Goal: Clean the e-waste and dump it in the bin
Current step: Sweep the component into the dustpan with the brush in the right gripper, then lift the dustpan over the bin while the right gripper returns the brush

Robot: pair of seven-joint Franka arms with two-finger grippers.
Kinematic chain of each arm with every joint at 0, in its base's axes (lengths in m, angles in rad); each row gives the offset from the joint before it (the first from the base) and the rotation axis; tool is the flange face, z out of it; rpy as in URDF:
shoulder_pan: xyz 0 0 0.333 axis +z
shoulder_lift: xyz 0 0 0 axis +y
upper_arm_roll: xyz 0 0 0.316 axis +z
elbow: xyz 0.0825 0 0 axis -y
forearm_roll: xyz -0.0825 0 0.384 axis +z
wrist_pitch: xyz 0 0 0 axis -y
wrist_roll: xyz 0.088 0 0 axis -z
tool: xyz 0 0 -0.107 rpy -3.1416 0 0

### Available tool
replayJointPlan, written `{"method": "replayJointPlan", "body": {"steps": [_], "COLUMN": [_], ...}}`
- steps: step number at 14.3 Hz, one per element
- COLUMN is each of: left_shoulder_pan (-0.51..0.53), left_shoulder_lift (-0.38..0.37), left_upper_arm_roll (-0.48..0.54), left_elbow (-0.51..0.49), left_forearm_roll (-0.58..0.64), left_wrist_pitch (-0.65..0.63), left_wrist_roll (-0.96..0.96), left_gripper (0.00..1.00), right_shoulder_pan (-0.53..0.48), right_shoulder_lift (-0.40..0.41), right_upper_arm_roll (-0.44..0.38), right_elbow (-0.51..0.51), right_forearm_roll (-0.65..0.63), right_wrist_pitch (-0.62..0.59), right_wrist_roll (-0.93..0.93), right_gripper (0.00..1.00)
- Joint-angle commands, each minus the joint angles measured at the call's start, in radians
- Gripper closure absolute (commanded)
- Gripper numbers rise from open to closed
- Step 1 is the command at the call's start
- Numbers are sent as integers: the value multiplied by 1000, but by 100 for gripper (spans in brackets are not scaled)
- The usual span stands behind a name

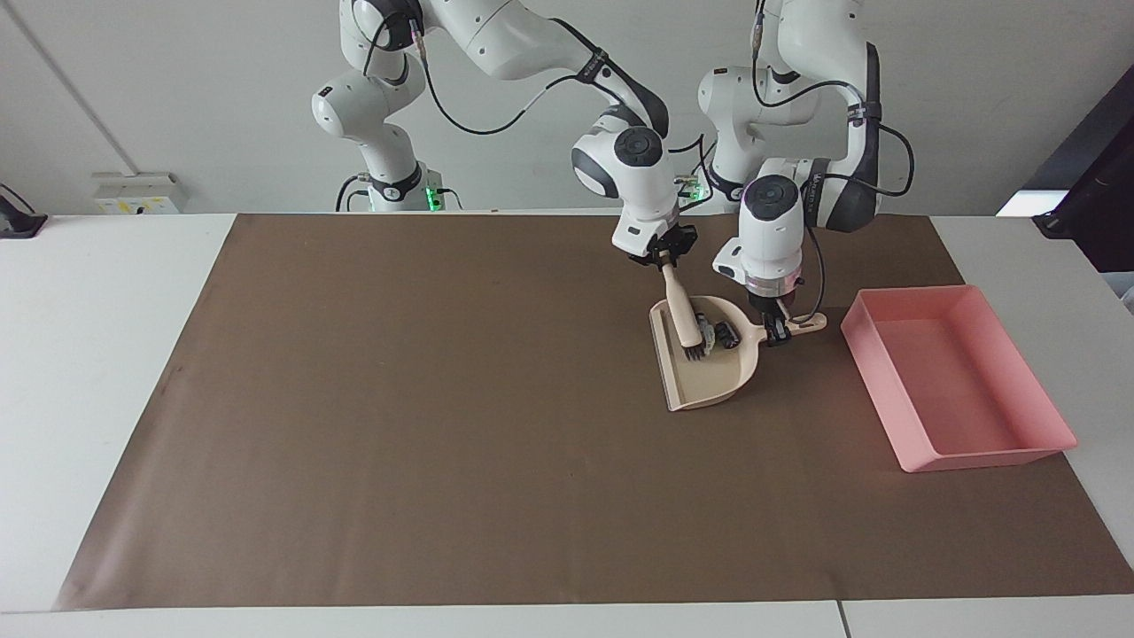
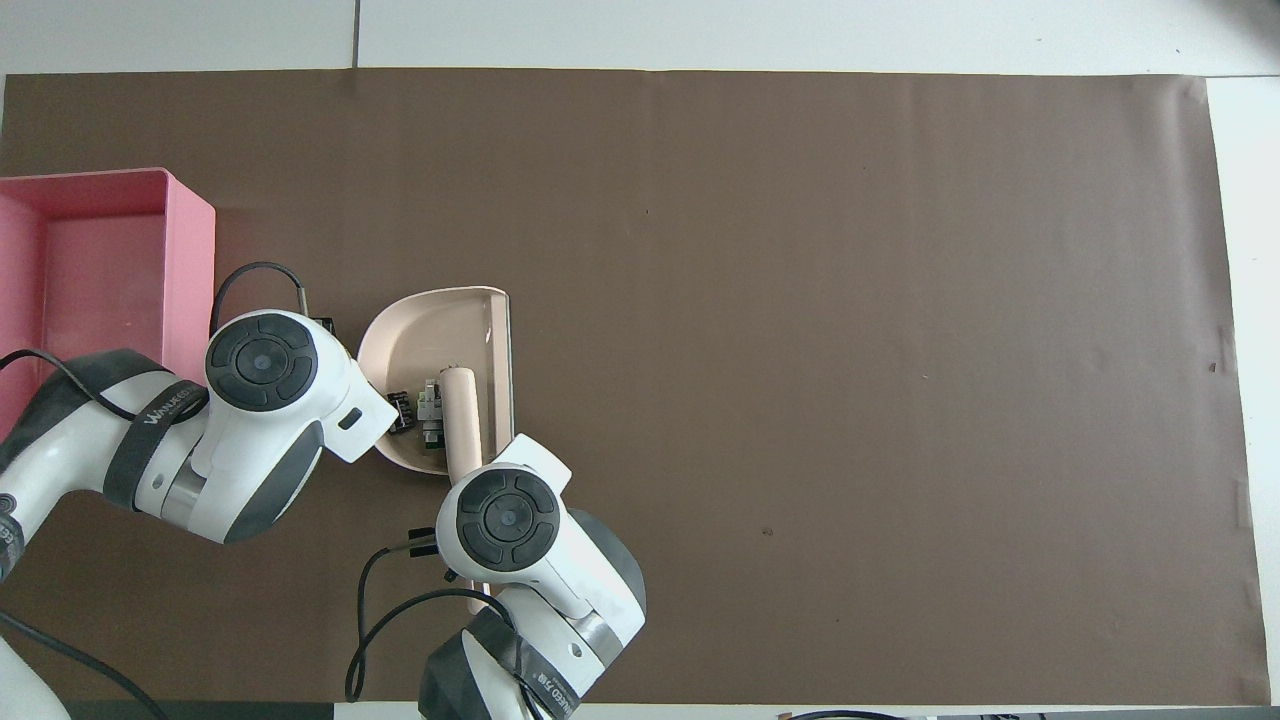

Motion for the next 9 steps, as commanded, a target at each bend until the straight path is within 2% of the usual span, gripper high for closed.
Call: {"method": "replayJointPlan", "body": {"steps": [1,5,9], "left_shoulder_pan": [14,34,71], "left_shoulder_lift": [-24,-22,-25], "left_upper_arm_roll": [-3,-3,-1], "left_elbow": [-38,-31,23], "left_forearm_roll": [-66,-141,-253], "left_wrist_pitch": [71,73,43], "left_wrist_roll": [51,133,208], "left_gripper": [100,100,100], "right_shoulder_pan": [-30,-198,-387], "right_shoulder_lift": [-82,-277,-376], "right_upper_arm_roll": [0,0,0], "right_elbow": [-1,-3,-17], "right_forearm_roll": [13,-5,-171], "right_wrist_pitch": [-87,-314,-521], "right_wrist_roll": [-24,-25,-31], "right_gripper": [100,100,100]}}
